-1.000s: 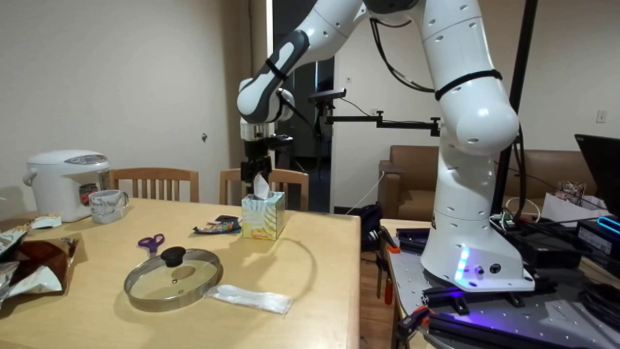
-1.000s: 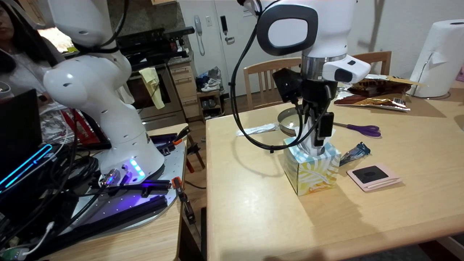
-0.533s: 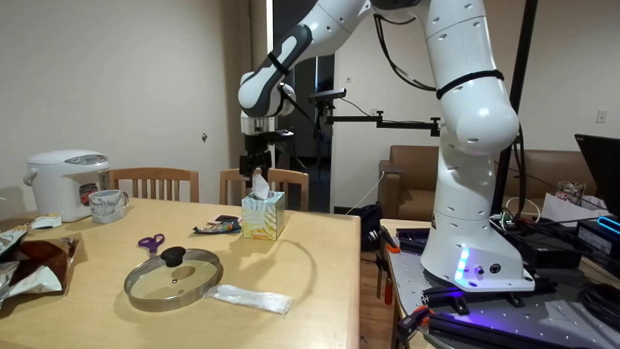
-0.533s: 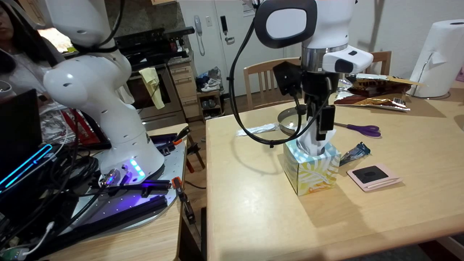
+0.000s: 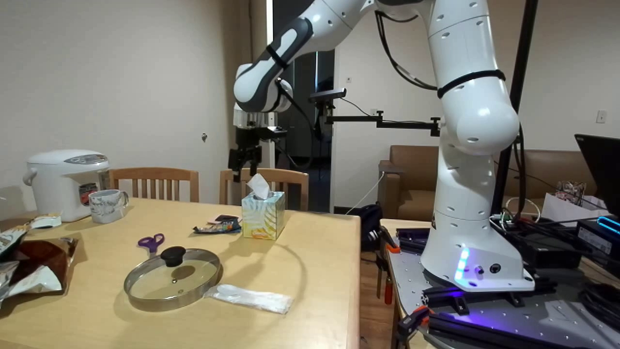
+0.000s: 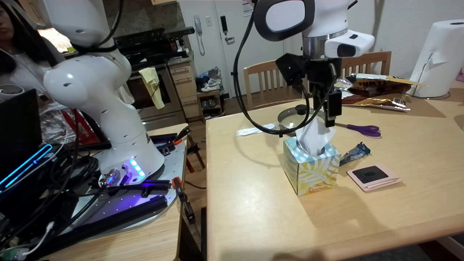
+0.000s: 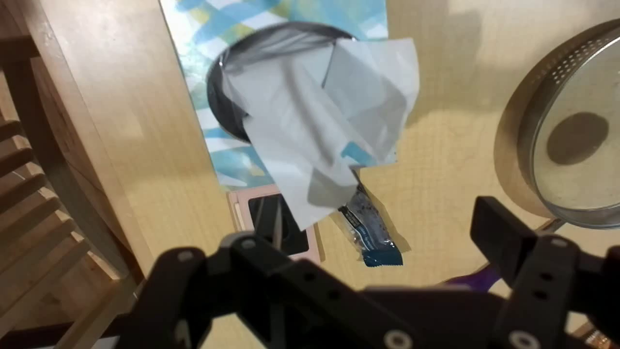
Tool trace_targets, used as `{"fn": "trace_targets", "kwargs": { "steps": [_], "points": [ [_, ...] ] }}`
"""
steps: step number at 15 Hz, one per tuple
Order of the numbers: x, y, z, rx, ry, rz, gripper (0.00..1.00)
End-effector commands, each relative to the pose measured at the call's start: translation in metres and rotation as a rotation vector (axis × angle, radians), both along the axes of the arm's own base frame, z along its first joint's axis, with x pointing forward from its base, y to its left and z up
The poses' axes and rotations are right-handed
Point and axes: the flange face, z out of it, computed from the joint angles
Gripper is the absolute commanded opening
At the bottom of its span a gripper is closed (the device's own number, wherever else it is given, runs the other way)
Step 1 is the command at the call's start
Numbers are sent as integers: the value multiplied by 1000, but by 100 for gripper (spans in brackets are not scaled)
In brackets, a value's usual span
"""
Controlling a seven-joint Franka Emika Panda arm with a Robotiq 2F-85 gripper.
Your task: Put a tissue on the table then put the pack on the table on it
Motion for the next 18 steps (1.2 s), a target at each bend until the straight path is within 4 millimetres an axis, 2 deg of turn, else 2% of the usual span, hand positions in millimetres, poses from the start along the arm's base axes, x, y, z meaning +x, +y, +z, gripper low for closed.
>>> {"fn": "trace_targets", "kwargs": {
  "steps": [1, 7, 11, 12, 14, 18],
  "points": [
    [1, 7, -7, 25, -19, 8, 100],
    [-24, -9, -21, 26, 31, -51, 100],
    [-30, -13, -28, 30, 48, -67, 100],
    [-31, -13, -29, 30, 49, -64, 75],
    [-31, -13, -29, 29, 51, -66, 67],
    [-32, -12, -29, 29, 52, -64, 39]
  ]
}}
